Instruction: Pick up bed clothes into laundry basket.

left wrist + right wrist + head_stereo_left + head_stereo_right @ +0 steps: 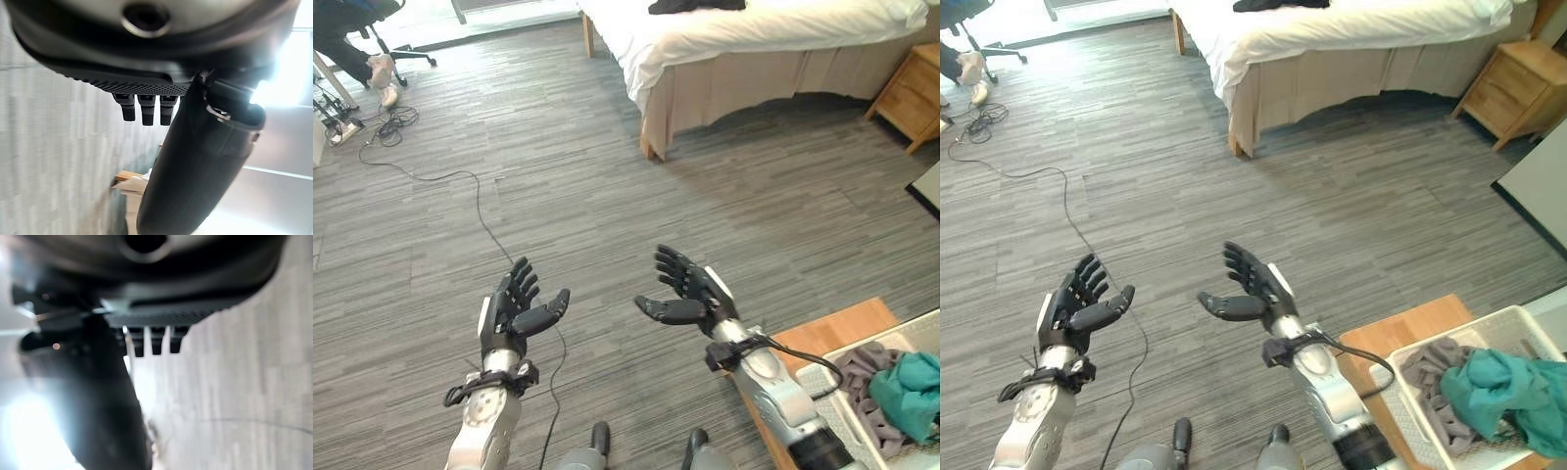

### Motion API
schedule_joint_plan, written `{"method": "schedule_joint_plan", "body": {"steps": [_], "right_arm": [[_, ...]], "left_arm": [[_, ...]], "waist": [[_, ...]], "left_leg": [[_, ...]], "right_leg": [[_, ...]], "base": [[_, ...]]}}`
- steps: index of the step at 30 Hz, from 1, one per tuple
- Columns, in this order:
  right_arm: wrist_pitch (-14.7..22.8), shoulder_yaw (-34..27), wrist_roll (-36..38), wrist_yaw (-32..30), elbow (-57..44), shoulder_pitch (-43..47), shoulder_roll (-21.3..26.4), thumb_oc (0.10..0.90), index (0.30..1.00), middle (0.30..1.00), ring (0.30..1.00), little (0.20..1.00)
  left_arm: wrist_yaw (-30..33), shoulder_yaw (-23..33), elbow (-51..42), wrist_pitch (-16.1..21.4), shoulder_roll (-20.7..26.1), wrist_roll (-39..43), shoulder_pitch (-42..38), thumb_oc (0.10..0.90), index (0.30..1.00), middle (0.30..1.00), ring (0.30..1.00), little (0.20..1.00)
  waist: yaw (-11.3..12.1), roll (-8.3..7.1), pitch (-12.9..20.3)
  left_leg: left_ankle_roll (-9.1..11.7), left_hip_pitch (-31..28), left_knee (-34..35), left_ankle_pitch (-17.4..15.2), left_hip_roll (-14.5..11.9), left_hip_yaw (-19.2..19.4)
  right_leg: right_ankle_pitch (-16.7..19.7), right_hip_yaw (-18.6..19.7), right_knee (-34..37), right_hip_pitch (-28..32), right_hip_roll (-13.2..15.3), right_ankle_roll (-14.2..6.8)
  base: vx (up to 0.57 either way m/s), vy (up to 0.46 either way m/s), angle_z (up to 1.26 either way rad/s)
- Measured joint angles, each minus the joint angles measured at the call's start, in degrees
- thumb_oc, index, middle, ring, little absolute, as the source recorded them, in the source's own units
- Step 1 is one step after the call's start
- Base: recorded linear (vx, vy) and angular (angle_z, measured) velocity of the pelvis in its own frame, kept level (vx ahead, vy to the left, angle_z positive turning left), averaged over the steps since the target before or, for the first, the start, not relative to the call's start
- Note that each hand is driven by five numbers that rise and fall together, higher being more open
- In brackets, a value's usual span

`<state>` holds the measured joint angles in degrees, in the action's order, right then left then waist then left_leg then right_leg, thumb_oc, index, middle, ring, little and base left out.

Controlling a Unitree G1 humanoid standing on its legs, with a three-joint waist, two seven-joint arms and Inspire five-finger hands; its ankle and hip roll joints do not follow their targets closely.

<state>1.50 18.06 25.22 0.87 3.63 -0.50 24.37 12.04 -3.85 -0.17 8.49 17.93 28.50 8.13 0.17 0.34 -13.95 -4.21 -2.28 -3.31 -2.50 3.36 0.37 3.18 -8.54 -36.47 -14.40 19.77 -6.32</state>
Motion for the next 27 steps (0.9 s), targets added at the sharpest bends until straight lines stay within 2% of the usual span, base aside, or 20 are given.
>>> {"method": "schedule_joint_plan", "body": {"steps": [1,3,4,7,10,11,12,13,14,15,16,17,18,20,21,22,23,24,26,27], "right_arm": [[0.2,-0.1,0.1,0.6,-0.3,-1.7,-0.6,0.8,0.9,0.9,0.9,0.9],[0.2,0.0,0.4,1.6,-0.9,-3.1,-0.4,0.8,0.9,0.9,0.9,0.9],[0.2,-0.6,0.8,1.6,-1.8,-4.4,-0.3,0.8,0.9,0.9,0.9,0.9],[0.5,-3.3,2.7,2.5,-3.7,-9.5,-1.3,0.8,0.9,0.9,0.9,0.9],[0.4,-5.1,3.3,2.8,-3.5,-13.4,-2.0,0.8,0.9,0.9,0.9,0.9],[0.4,-5.6,3.9,2.8,-2.8,-14.9,-1.7,0.8,0.9,0.9,0.9,0.9],[0.5,-6.8,5.4,2.8,-1.7,-16.8,-2.5,0.8,0.9,0.9,0.9,0.9],[0.5,-7.7,5.7,2.7,-1.2,-17.2,-2.2,0.8,0.9,0.9,0.9,0.9],[0.8,-8.1,6.4,2.7,0.4,-15.5,-1.8,0.8,0.9,0.9,0.9,0.9],[0.5,-9.8,7.7,2.3,2.6,-13.3,-1.2,0.8,0.9,0.9,0.9,0.9],[0.7,-10.2,8.0,2.0,2.6,-12.9,-0.8,0.8,0.9,0.9,0.9,0.9],[0.9,-11.6,8.7,1.4,2.2,-12.6,-0.4,0.8,0.9,0.9,0.9,0.9],[0.9,-12.4,9.1,0.4,2.4,-11.6,-0.4,0.8,0.9,0.9,0.9,0.9],[1.2,-12.2,9.3,0.0,2.3,-10.7,-0.7,0.8,0.9,0.9,0.9,0.9],[2.4,-11.2,9.8,0.0,1.4,-10.5,-0.8,0.8,0.9,0.9,0.9,0.9],[3.1,-10.4,10.2,0.3,1.0,-10.3,-0.7,0.8,0.9,0.9,0.9,0.9],[3.9,-8.0,10.1,0.2,0.1,-10.8,0.5,0.8,0.9,0.9,0.9,0.9],[4.2,-6.7,10.0,1.5,0.2,-9.3,1.1,0.8,0.9,0.9,0.9,0.9],[4.0,-5.0,9.8,1.3,1.0,-8.0,0.4,0.8,0.9,0.9,0.9,0.9],[4.1,-4.7,9.6,2.1,0.7,-8.2,-0.8,0.8,0.9,0.9,0.9,0.9]], "left_arm": [[0.6,0.2,-0.1,0.3,0.3,0.1,-1.6,0.8,0.9,0.9,0.9,0.9],[1.1,0.2,-0.1,0.4,1.3,0.1,-5.3,0.8,0.9,0.9,0.9,0.9],[0.9,-0.1,0.3,0.5,1.6,0.1,-8.7,0.8,0.9,0.9,0.9,0.9],[0.3,-1.6,4.1,1.1,0.9,0.4,-16.2,0.8,0.9,0.9,0.9,0.9],[-1.3,-3.5,3.5,1.3,-1.0,0.7,-13.0,0.8,0.9,0.9,0.9,0.9],[-1.5,-4.1,3.4,1.3,-2.0,1.0,-9.2,0.8,0.9,0.9,0.9,0.9],[-1.6,-5.2,3.1,1.1,-2.3,2.1,-5.9,0.8,0.9,0.9,0.9,0.9],[-1.7,-5.5,3.0,1.1,-2.9,2.6,-5.0,0.8,0.9,0.9,0.9,0.9],[-1.7,-5.5,3.1,1.0,-3.1,3.0,-4.0,0.8,0.9,0.9,0.9,0.9],[-2.2,-5.3,3.1,0.8,-3.5,3.8,-4.4,0.8,0.9,0.9,0.9,0.9],[-2.3,-5.4,3.1,0.8,-3.5,4.4,-4.4,0.8,0.9,0.9,0.9,0.9],[-2.9,-5.5,3.1,0.6,-3.0,4.9,-4.9,0.8,0.9,0.9,0.9,0.9],[-3.8,-5.5,2.8,0.6,-2.8,4.8,-5.6,0.8,0.9,0.9,0.9,0.9],[-3.8,-5.1,2.9,0.6,-2.3,5.1,-5.6,0.8,0.9,0.9,0.9,0.9],[-4.0,-4.5,4.3,1.0,-1.9,5.3,-5.7,0.8,0.9,0.9,0.9,0.9],[-4.1,-4.3,5.0,1.1,-1.3,5.4,-5.5,0.8,0.9,0.9,0.9,0.9],[-5.1,-4.4,6.6,2.2,-0.5,5.1,-3.9,0.8,0.9,0.9,0.9,0.9],[-5.7,-3.6,7.8,2.7,0.0,5.3,-3.7,0.8,0.9,0.9,0.9,0.9],[-4.1,-2.1,10.1,2.3,0.2,5.2,-2.7,0.8,0.9,0.9,0.9,0.9],[-3.1,0.9,10.7,2.4,-0.5,5.2,0.2,0.8,0.9,0.9,0.9,0.9]], "waist": [[-1.2,0.69,-1.4],[-3.3,1.06,-2.9],[-5.0,-0.01,-3.8],[-10.7,-0.23,-6.1],[-11.2,-0.48,-4.9],[-11.7,0.16,-2.3],[-13.3,-0.24,0.6],[-13.2,1.16,1.1],[-12.1,2.35,2.0],[-10.4,1.84,2.5],[-10.0,1.42,2.9],[-8.9,0.68,3.4],[-6.6,-1.05,2.6],[-5.2,-2.21,2.5],[-3.4,-3.25,3.2],[-2.6,-3.36,3.5],[-1.1,-2.13,5.8],[-0.1,-0.09,5.7],[2.2,-0.08,5.8],[4.2,-0.5,6.3]], "left_leg": [[-0.8,0.5,-2.5,-1.1,-0.7,-1.6],[-1.0,2.4,-3.5,-1.3,-0.8,-5.0],[-0.9,3.8,-4.6,-1.3,0.6,-7.2],[-1.2,6.4,-11.1,-5.7,3.2,-15.3],[-0.3,2.6,-12.3,-9.9,3.5,-17.8],[0.6,-0.5,-9.5,-11.0,1.5,-18.5],[8.5,0.0,-18.3,-13.8,1.7,-18.5],[9.8,1.4,-25.1,-15.7,0.5,-18.5],[11.4,2.2,-28.5,-14.0,-0.2,-17.7],[15.7,10.9,-45.9,-8.6,-1.0,-13.3],[15.0,13.4,-49.7,-5.5,-1.0,-11.8],[11.7,18.6,-56.1,-2.6,-0.6,-9.0],[8.7,21.3,-54.3,-3.8,-0.2,-6.2],[7.7,22.7,-47.3,-3.6,0.0,-4.4],[6.9,23.0,-31.4,-1.7,-1.3,-2.5],[6.4,21.7,-21.9,0.4,-3.1,-0.6],[7.9,24.3,-12.1,2.9,-6.1,1.5],[7.3,22.9,0.6,3.9,-7.5,1.8],[7.3,23.5,3.8,4.4,-6.6,-1.5],[7.4,23.7,2.1,4.5,-5.8,0.1]], "right_leg": [[-4.9,6.4,-6.4,-4.0,-4.9,-1.8],[-9.0,7.2,0.7,-6.5,-10.1,-3.7],[-9.1,6.6,6.8,-8.4,-11.2,-3.6],[-8.7,8.2,23.5,-10.7,-12.2,-4.2],[-7.1,3.9,22.7,-9.9,-10.3,-2.9],[-6.2,3.2,16.2,-8.9,-10.5,-0.4],[-4.2,3.0,15.0,-5.0,-10.9,1.9],[-4.9,1.7,14.2,-4.2,-12.3,4.3],[-7.2,1.3,13.9,-2.9,-14.2,4.7],[-9.0,1.0,14.3,-0.5,-15.7,6.8],[-9.9,0.9,14.5,0.3,-16.0,7.8],[-11.0,1.2,15.5,2.2,-17.0,8.9],[-10.5,2.3,18.6,5.4,-17.2,8.0],[-9.7,2.8,22.4,9.5,-17.7,7.4],[-9.6,2.6,28.3,15.5,-19.0,7.0],[-8.4,2.5,30.5,18.6,-20.5,8.3],[-10.7,2.8,33.1,20.8,-22.7,6.3],[-11.0,4.6,34.7,23.9,-25.3,7.3],[-12.4,7.5,36.8,28.6,-26.1,8.2],[-15.3,10.2,36.7,31.5,-25.3,8.9]], "base": [[0.48,-0.037,0.31],[0.7,-0.099,0.71],[0.75,-0.106,0.96],[0.63,-0.117,1.4],[0.62,-0.174,0.91],[0.63,-0.227,0.97],[0.67,-0.286,1.02],[0.45,-0.24,0.67],[0.68,-0.411,0.01],[0.61,-0.352,-0.21],[0.82,-0.402,-0.05],[0.64,-0.166,-0.19],[0.45,-0.089,-0.29],[0.56,-0.046,-0.35],[0.93,0.068,-0.37],[0.96,0.112,-0.44],[1.18,0.111,-0.51],[0.94,0.073,-0.36],[0.6,0.134,-0.74],[0.61,0.201,-1.1]]}}
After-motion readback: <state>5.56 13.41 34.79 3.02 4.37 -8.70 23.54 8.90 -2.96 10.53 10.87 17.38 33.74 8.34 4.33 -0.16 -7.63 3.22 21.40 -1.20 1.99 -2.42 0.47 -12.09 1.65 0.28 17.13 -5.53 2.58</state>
